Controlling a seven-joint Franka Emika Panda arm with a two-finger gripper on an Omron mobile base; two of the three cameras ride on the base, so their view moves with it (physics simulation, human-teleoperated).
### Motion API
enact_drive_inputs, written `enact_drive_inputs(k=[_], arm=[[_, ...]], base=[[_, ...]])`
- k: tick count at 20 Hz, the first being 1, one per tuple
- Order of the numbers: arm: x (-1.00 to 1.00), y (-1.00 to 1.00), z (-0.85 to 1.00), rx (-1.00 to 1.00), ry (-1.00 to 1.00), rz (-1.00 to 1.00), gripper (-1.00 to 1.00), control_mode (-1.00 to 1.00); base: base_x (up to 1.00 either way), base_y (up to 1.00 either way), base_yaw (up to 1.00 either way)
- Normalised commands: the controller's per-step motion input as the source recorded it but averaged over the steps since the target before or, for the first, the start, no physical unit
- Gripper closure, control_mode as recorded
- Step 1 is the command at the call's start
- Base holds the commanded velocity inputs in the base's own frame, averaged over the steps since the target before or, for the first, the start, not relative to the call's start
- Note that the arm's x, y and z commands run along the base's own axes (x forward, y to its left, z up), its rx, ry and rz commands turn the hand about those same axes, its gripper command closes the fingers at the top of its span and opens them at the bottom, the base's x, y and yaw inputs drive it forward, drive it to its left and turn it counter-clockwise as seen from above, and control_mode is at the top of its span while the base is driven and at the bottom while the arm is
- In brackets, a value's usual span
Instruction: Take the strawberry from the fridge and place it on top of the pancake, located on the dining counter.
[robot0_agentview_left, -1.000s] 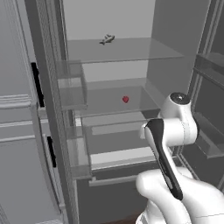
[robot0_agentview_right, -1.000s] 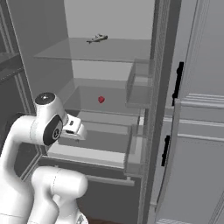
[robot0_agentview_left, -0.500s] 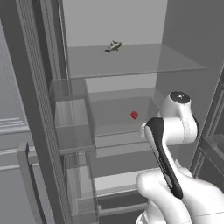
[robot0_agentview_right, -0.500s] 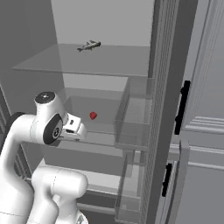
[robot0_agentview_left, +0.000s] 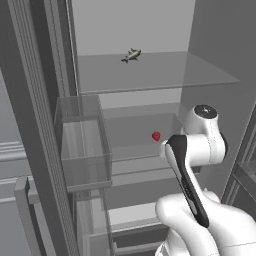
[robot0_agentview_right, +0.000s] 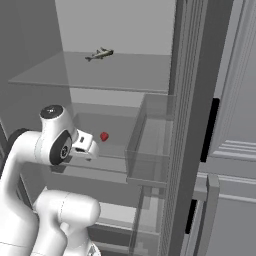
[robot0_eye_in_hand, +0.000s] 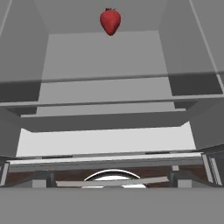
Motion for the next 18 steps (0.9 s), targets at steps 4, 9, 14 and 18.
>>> enact_drive_inputs(k=[4,9,14,18], arm=[[0.44,0.00,0.00,0.00,-0.22,-0.02,-1.00,-1.00],[0.38,-0.08,0.00,0.01,-0.32,-0.05,-1.00,-1.00],[0.70,-0.02,0.03,0.00,0.00,0.00,-1.00,-1.00],[0.98,0.00,0.00,0.00,0.00,0.00,-1.00,-1.00]], base=[[0.00,0.00,0.00],[0.00,0.00,0.00],[0.00,0.00,0.00],[0.00,0.00,0.00]])
